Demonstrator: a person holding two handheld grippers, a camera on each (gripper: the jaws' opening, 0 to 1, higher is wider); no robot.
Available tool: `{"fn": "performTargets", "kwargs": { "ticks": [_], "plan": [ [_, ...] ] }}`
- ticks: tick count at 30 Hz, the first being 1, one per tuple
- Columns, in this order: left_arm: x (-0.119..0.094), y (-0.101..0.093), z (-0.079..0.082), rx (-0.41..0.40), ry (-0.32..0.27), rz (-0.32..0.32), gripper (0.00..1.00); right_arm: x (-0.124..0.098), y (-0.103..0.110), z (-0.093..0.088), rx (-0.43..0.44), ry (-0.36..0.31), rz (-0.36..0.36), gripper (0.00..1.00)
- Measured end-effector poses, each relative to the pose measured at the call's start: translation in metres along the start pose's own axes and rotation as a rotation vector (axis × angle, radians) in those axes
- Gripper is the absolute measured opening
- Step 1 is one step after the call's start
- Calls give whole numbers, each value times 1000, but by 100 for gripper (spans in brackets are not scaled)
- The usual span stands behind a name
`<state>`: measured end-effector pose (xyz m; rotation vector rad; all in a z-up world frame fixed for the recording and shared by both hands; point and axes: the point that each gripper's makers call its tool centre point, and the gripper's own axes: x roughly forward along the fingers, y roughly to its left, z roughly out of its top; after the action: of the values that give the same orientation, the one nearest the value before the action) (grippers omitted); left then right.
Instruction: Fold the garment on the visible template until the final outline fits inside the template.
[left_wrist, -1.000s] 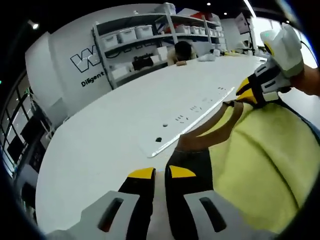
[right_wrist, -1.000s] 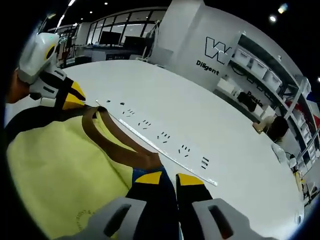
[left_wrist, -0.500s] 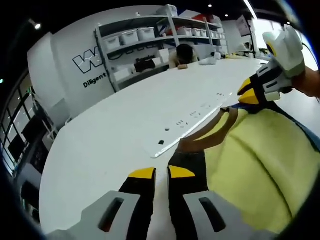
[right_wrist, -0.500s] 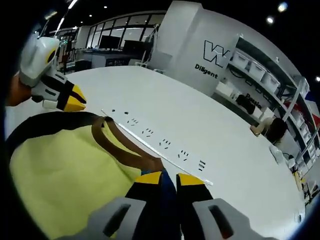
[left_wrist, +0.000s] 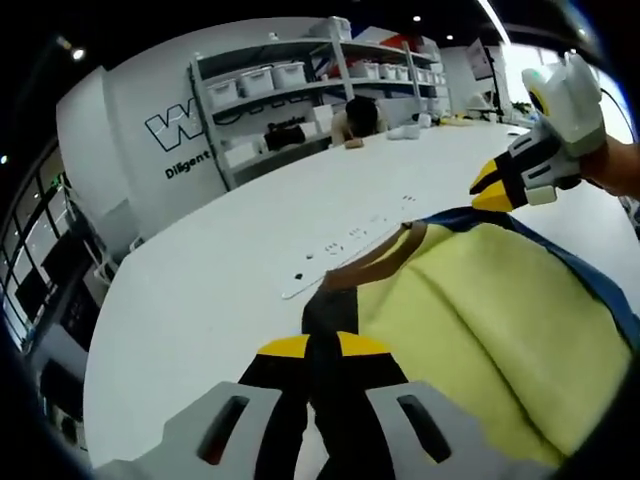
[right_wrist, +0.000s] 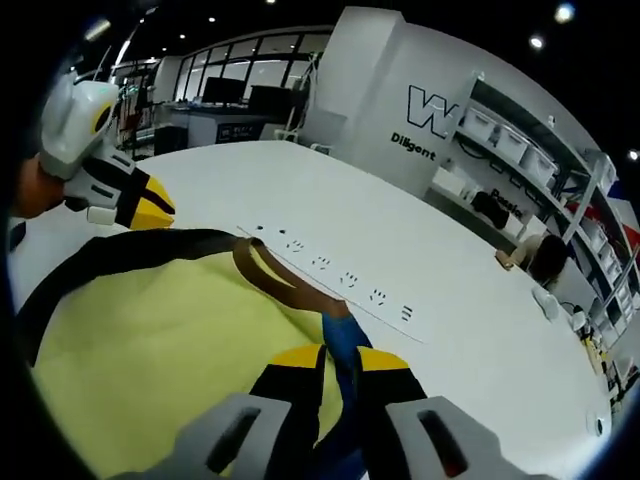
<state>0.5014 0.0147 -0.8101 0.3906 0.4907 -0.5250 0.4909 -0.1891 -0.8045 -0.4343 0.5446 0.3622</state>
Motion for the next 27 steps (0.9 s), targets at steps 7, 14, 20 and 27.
{"fn": "performTargets", "kwargs": {
  "ticks": [7,14,20,27],
  "plan": [
    [-32,-13,-8,-16,2,-1,6,-35,18,-10,4,-1,8,7],
    [-68,-35,-18,-38,-15,-14,6,-73,36,-27,23,0,13,7],
    [-98,-53,-26,-55,-30,-27,6,-104,54,-43,34,1,18,8],
    [-137,-77,-45,-79,-48,-43,5,-152,87,-57,26,-10,33,8]
  ]
}}
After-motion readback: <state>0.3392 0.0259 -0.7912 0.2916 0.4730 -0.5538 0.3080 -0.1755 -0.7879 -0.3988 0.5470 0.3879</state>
